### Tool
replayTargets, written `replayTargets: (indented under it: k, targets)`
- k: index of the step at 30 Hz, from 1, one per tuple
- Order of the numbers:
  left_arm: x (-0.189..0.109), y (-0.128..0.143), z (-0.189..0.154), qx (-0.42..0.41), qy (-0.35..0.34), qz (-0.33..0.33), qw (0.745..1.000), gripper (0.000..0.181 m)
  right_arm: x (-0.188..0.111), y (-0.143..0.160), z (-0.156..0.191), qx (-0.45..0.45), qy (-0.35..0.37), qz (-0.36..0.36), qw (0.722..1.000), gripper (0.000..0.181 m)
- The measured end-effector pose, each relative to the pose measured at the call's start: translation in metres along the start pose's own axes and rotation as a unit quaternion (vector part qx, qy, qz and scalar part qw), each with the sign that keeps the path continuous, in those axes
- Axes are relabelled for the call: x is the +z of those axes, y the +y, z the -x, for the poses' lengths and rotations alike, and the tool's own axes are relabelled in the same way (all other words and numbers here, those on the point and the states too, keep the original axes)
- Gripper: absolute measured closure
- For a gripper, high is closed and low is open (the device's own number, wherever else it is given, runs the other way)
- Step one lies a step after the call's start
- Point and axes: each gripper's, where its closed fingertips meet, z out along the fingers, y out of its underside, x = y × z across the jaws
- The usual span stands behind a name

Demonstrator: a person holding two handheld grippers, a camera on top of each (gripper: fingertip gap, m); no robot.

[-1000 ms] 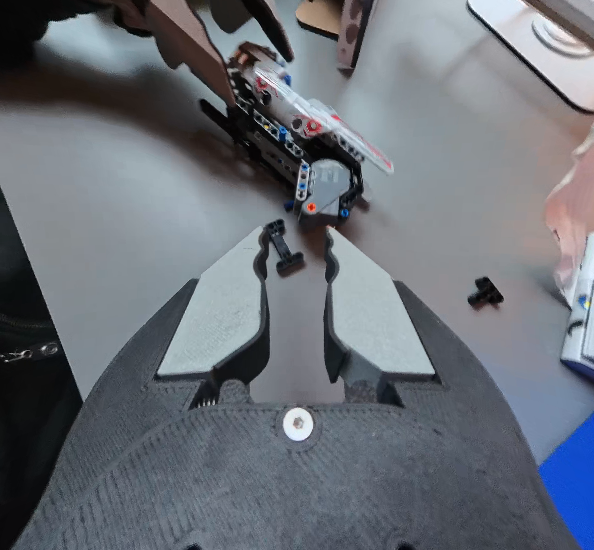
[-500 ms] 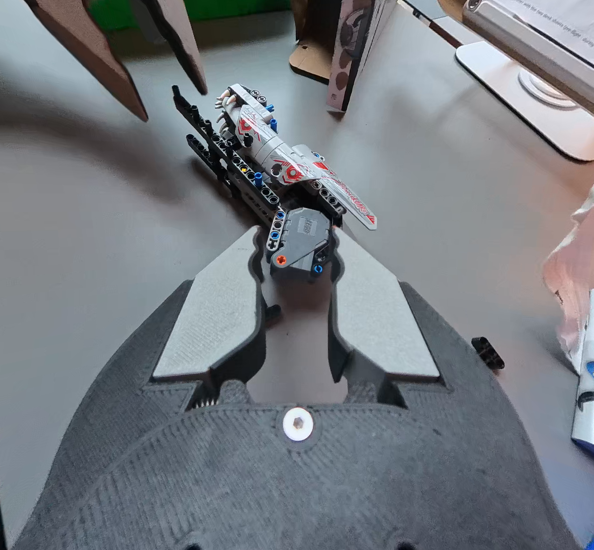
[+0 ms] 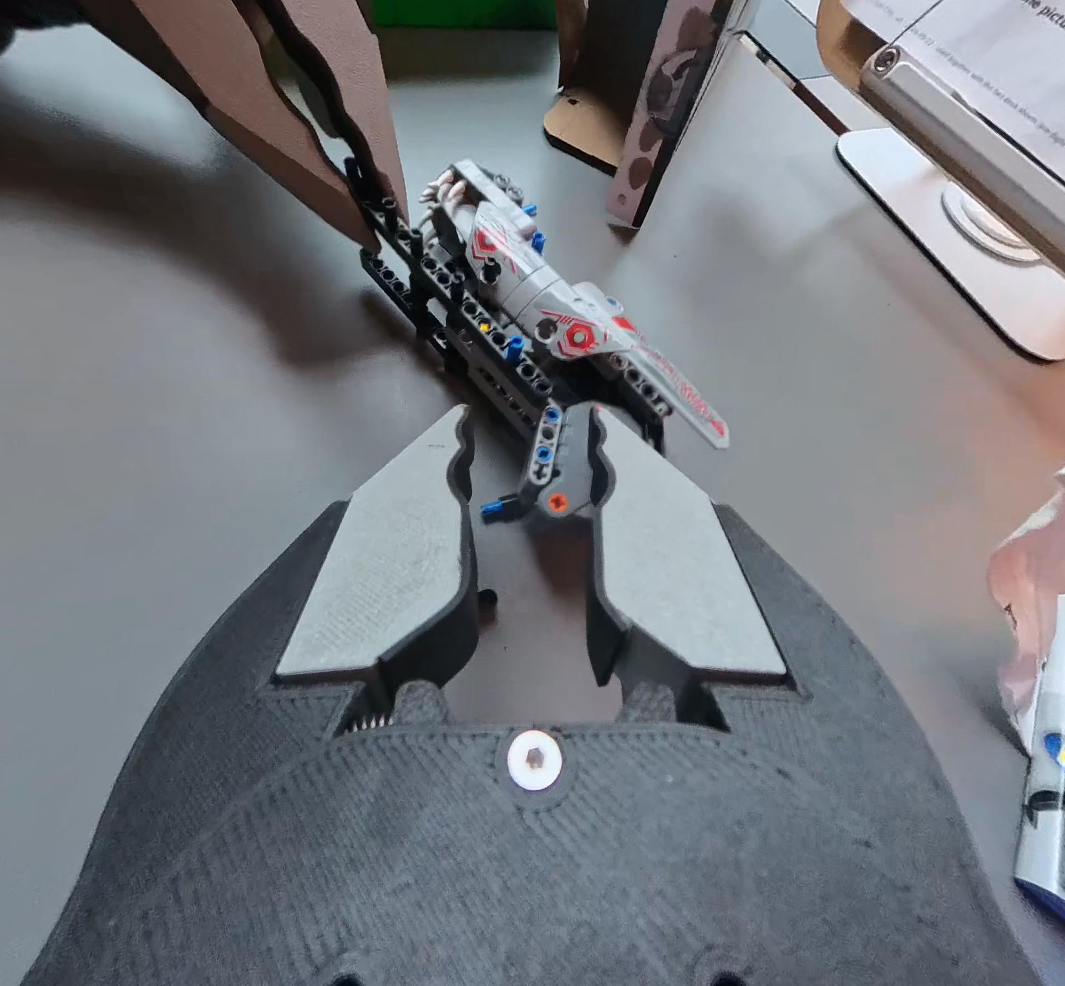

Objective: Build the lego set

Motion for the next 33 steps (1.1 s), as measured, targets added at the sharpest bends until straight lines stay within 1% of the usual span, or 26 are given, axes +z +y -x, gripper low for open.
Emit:
replayTargets:
  k: [2, 4, 6, 10, 14, 18, 22, 26, 29, 31, 33]
  targets:
    - [0.0, 0.0, 0.003, -0.005, -0.003, -0.016, 1.0, 0.176, 0.003, 0.007, -0.004, -0.007, 0.014, 0.004, 1.0, 0.145]
    - [0.001, -0.003, 0.001, -0.045, 0.029, -0.037, 0.998, 0.176, 0.003, 0.007, -0.004, -0.008, 0.019, -0.001, 1.0, 0.146]
    - [0.0, -0.003, 0.003, -0.069, 0.04, -0.048, 0.996, 0.177, 0.003, 0.008, -0.007, -0.007, 0.028, -0.001, 1.0, 0.147]
    - [0.001, -0.002, 0.005, -0.068, 0.037, -0.052, 0.996, 0.176, -0.001, 0.009, -0.016, -0.001, 0.05, -0.006, 0.999, 0.147]
    - [0.002, -0.002, 0.008, -0.076, 0.032, -0.057, 0.995, 0.176, -0.003, 0.012, -0.018, 0.031, 0.034, -0.014, 0.999, 0.144]
    - [0.002, -0.002, 0.01, -0.077, 0.031, -0.06, 0.995, 0.176, -0.006, 0.012, -0.023, 0.039, 0.043, -0.021, 0.998, 0.147]
    - [0.0, -0.004, 0.01, -0.096, 0.04, -0.065, 0.992, 0.176, -0.008, 0.016, -0.032, 0.065, 0.058, -0.018, 0.996, 0.148]
    - [-0.003, -0.009, 0.01, -0.13, 0.06, -0.088, 0.986, 0.176, -0.011, 0.016, -0.037, 0.107, 0.045, -0.034, 0.993, 0.139]
    - [-0.003, -0.008, 0.011, -0.135, 0.066, -0.09, 0.984, 0.176, -0.009, 0.017, -0.038, 0.118, 0.04, -0.03, 0.992, 0.133]
    - [-0.003, -0.008, 0.011, -0.145, 0.069, -0.093, 0.983, 0.176, -0.007, 0.019, -0.036, 0.117, 0.032, -0.02, 0.992, 0.134]
    - [-0.003, -0.01, 0.012, -0.174, 0.084, -0.099, 0.976, 0.176, -0.002, 0.022, -0.033, 0.114, 0.022, -0.005, 0.993, 0.137]
